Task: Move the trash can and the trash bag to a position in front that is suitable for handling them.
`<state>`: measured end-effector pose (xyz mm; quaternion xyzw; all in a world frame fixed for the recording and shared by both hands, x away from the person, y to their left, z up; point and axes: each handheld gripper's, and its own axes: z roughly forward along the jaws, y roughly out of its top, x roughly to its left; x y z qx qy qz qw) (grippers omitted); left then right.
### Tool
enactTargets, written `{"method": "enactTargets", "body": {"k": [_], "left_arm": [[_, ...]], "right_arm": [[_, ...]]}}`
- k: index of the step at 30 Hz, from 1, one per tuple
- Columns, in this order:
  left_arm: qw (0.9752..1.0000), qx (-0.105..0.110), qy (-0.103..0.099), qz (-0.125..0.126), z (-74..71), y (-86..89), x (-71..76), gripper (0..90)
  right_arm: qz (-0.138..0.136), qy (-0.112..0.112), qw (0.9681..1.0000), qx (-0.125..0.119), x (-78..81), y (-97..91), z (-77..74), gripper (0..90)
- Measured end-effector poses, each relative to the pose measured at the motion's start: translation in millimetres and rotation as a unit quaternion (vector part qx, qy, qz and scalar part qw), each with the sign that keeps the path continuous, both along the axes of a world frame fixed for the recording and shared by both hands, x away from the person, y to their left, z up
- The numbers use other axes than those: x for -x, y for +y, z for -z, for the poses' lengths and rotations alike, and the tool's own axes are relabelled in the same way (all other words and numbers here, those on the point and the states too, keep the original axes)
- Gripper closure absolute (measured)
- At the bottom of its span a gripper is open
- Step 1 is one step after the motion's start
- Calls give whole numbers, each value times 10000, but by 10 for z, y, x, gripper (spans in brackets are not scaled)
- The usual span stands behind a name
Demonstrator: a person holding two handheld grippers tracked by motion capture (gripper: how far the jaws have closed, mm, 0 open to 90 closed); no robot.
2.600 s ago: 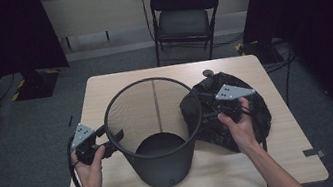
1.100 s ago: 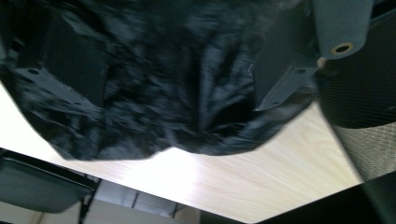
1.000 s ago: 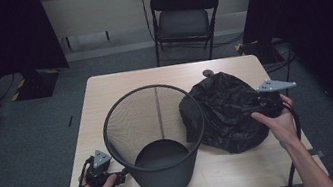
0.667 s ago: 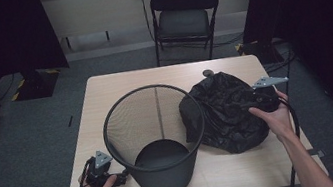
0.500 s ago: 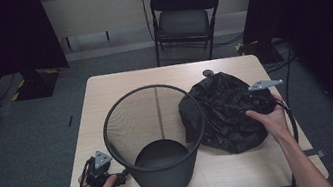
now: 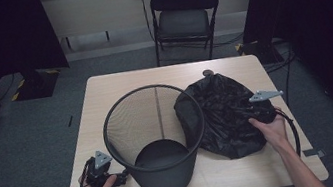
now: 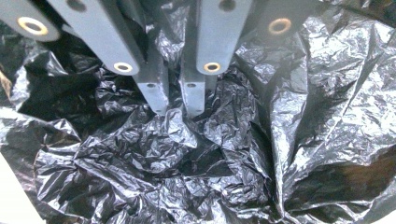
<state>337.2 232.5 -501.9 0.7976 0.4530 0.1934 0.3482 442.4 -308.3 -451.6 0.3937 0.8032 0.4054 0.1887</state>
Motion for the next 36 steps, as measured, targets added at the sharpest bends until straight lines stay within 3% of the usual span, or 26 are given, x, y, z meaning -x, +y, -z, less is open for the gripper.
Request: {"method": "enactTargets", "body": {"k": [9,16,31,34,36], "left_arm": [[10000,2,-5,-16,2,-9,-5,99],[10000,-11,7,-21,3,-10,-11,90],[10000,-56,33,-31,2,-13,-28,70],[10000,-36,32,-41,3,-16,-30,68],[10000,-34,34,-43,3,-17,-30,67]], "right_arm": [[15,-125,9999,-27,341,-96,-102,845],[65,-87,9999,41,587,-181,-45,847],[137,-115,9998,-118,1055,-373,-31,823],[157,-113,9996,-181,1131,-428,-30,771],[178,-114,9994,-261,1160,-446,-27,673]]}}
